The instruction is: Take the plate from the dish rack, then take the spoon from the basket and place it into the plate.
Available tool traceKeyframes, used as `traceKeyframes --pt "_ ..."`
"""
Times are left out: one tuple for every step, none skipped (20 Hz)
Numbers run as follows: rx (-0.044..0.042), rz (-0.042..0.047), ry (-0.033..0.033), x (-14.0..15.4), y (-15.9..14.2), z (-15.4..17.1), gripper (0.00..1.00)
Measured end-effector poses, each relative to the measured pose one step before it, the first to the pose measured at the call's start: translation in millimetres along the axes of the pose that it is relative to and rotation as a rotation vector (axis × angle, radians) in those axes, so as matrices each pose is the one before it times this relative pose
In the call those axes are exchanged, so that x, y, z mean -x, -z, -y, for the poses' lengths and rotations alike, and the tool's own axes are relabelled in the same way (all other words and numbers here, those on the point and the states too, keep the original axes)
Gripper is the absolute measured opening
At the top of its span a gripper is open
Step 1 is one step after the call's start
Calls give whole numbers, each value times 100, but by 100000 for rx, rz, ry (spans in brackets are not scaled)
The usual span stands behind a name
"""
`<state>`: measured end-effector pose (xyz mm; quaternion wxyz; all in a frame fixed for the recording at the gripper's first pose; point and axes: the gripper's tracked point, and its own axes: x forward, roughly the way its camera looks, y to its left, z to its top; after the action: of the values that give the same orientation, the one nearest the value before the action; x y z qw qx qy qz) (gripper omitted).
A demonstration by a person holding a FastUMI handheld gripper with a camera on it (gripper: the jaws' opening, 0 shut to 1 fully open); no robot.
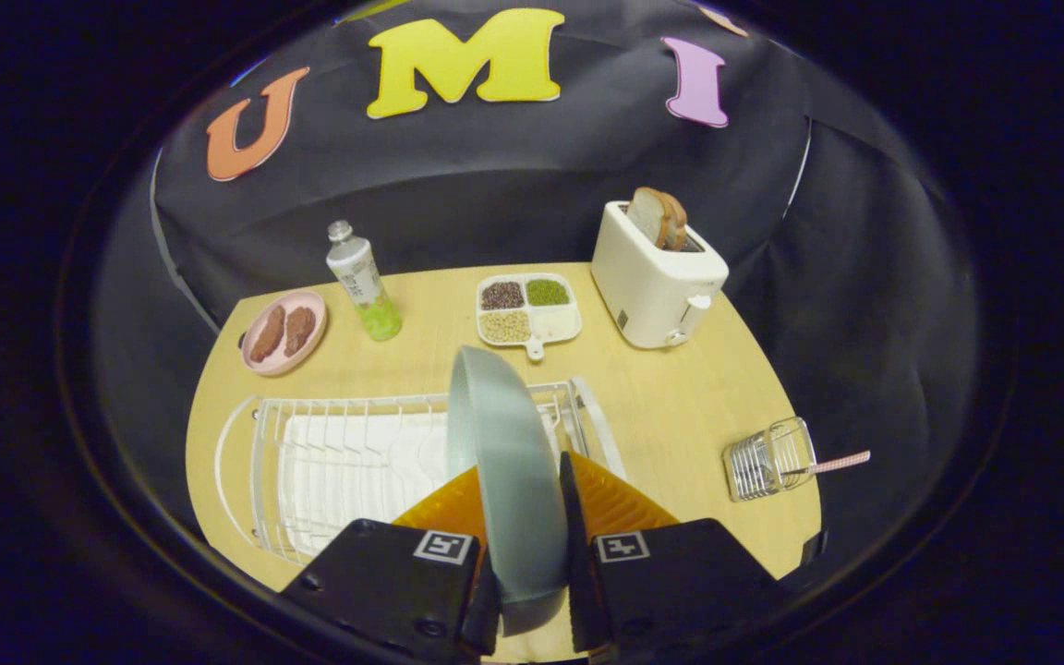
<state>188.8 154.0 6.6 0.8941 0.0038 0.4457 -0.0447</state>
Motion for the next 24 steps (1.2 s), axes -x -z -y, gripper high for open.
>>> traceKeyframes --pt "-163 1379 -1761 931 72 255 34" --pt "635 1721 -1652 963 192 185 34" --pt "301 937 -2649 874 627 117 34" --pt "-172 203 -3774 915 1145 -16 34" --pt "759 -525 -3070 663 1339 243 34" --pt "-289 -51 -2133 444 1518 655 34" --pt "-29 -348 -1615 286 1564 628 34" --pt "-624 -697 -2097 137 1736 623 34" --pt "-1594 -1119 -2237 -66 1778 628 34" --pt "-1961 -1543 -2251 -156 1895 550 34" --pt "-2099 -1501 -2364 -314 1866 577 34" --pt "-2650 -1505 -3241 -291 1599 489 34" --pt "-2894 -2186 -2768 -358 1672 367 34" --pt "-2932 -1355 -2072 -332 1404 491 34" --pt "-1906 -1274 -2134 -432 1173 289 34" --pt "-1771 -1382 -1188 -527 1134 499 34" --pt "-2564 -1342 -1398 -456 1084 481 34" --pt "-2353 -1702 -1819 -502 1008 281 34" --pt "-1684 -1657 -1386 -504 961 366 34" --pt "-1778 -1771 -577 -692 818 454 34" --pt "-1597 -1767 -741 -643 545 511 34" --pt "-2186 -1192 -1139 -547 242 344 34" --pt "-2436 -623 -1683 -410 159 302 34" --pt "-3357 -459 -2896 -225 276 309 34"
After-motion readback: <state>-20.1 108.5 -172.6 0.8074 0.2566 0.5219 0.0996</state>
